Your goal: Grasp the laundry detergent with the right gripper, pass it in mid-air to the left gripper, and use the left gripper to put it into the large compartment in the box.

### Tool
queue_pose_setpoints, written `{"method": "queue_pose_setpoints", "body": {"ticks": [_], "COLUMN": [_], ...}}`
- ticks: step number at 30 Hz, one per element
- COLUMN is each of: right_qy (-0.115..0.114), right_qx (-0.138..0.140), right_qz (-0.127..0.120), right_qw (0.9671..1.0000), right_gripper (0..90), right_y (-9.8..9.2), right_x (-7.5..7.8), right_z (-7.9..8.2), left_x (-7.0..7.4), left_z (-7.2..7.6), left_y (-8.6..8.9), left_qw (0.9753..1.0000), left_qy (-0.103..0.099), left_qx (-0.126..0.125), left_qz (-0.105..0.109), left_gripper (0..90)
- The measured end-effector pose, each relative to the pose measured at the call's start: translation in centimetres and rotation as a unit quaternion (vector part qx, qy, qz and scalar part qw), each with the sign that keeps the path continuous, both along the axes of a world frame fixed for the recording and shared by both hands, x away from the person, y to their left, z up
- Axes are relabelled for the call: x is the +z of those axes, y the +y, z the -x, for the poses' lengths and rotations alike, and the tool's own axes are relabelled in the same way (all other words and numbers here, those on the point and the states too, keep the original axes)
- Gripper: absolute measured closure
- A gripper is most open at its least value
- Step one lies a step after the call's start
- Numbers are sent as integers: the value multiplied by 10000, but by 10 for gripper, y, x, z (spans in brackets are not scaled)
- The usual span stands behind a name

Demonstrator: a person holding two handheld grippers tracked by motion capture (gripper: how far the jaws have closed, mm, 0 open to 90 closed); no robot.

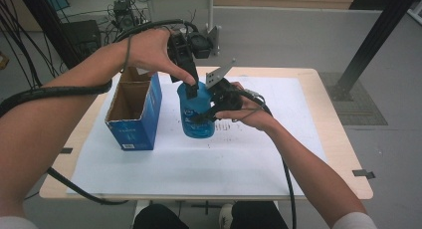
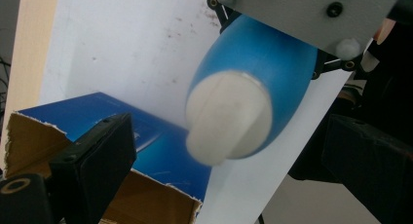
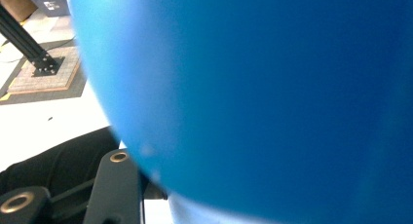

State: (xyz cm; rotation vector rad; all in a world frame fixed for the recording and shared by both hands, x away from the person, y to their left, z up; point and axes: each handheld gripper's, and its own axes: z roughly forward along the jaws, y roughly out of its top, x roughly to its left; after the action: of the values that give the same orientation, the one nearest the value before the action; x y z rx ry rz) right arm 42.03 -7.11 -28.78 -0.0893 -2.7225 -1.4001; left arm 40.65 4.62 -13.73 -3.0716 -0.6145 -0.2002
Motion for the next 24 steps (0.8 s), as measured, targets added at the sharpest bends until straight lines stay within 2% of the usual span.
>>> {"method": "queue_pose_setpoints", "body": {"ticks": [4,12,21,24], "right_qy": [-27,17,7,9], "right_qx": [56,145,192,205], "right_qz": [-42,-180,-232,-257], "right_qw": [10000,9997,9995,9995], "right_gripper": [440,441,440,440], "right_y": [0,-4,-5,-5], "right_x": [2,7,9,10], "right_z": [3,8,8,9], "left_x": [-2,-7,-12,-15], "left_z": [0,-4,-6,-7], "left_y": [-1,-4,-6,-7], "left_qw": [9999,9988,9979,9976], "left_qy": [145,452,591,633], "left_qx": [-40,-167,-241,-260], "left_qz": [75,70,139,105], "left_gripper": [62,63,63,63]}}
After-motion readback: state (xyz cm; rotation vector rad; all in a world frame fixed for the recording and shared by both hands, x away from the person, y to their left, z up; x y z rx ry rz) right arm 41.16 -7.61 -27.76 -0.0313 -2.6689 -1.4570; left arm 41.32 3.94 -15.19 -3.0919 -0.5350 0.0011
